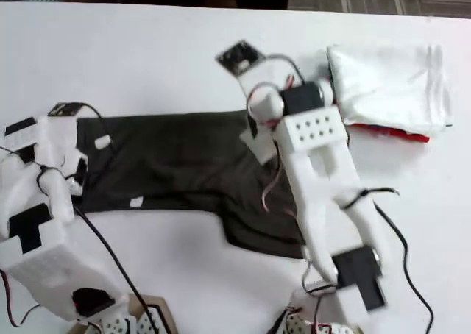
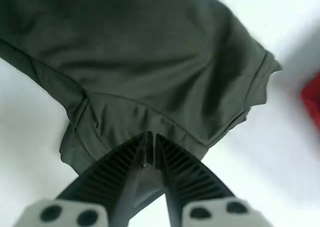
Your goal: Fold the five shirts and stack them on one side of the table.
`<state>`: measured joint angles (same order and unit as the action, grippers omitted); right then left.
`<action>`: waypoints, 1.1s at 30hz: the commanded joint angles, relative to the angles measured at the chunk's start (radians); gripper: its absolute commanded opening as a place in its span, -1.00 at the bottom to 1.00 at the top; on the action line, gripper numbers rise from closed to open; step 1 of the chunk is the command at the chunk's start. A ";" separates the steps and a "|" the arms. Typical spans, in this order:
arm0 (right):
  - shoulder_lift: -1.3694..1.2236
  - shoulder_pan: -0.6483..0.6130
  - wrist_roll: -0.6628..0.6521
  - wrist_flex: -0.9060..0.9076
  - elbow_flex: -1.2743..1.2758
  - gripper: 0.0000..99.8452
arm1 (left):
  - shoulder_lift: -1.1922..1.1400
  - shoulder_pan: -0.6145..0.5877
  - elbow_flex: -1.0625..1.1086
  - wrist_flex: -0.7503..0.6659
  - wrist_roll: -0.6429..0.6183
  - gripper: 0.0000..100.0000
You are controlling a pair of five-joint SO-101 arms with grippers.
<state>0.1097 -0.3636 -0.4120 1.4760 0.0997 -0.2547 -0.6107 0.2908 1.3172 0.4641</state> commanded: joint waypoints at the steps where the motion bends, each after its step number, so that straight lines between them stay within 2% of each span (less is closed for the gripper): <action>1: 0.145 -0.004 0.000 -0.159 0.288 -0.96 | 0.051 -0.015 -0.002 0.048 0.009 -0.95; 3: 0.180 -0.002 -0.003 -0.219 0.408 -0.96 | 0.051 -0.011 -0.002 0.052 0.005 -0.95; 6: 0.202 -0.001 -0.081 -0.252 0.539 -0.96 | 0.051 -0.009 -0.012 0.066 0.005 -0.95; 12: 0.211 -0.005 -0.230 -0.237 0.698 -0.96 | 0.051 -0.009 -0.180 0.216 0.000 -0.95; 16: 0.213 -0.005 -0.284 -0.236 0.741 -0.92 | 0.051 -0.003 -0.268 0.282 -0.037 -0.95; 21: 0.211 -0.004 -0.368 -0.243 0.795 -0.73 | 0.049 0.051 -0.246 0.276 -0.051 -0.95; 33: 0.203 0.005 -0.388 -0.300 0.830 -0.73 | 0.048 0.121 -0.163 0.212 -0.086 -0.95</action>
<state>0.2770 -0.3636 -0.7894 1.1922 0.9298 -0.2547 -0.5002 0.1266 1.5382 0.3859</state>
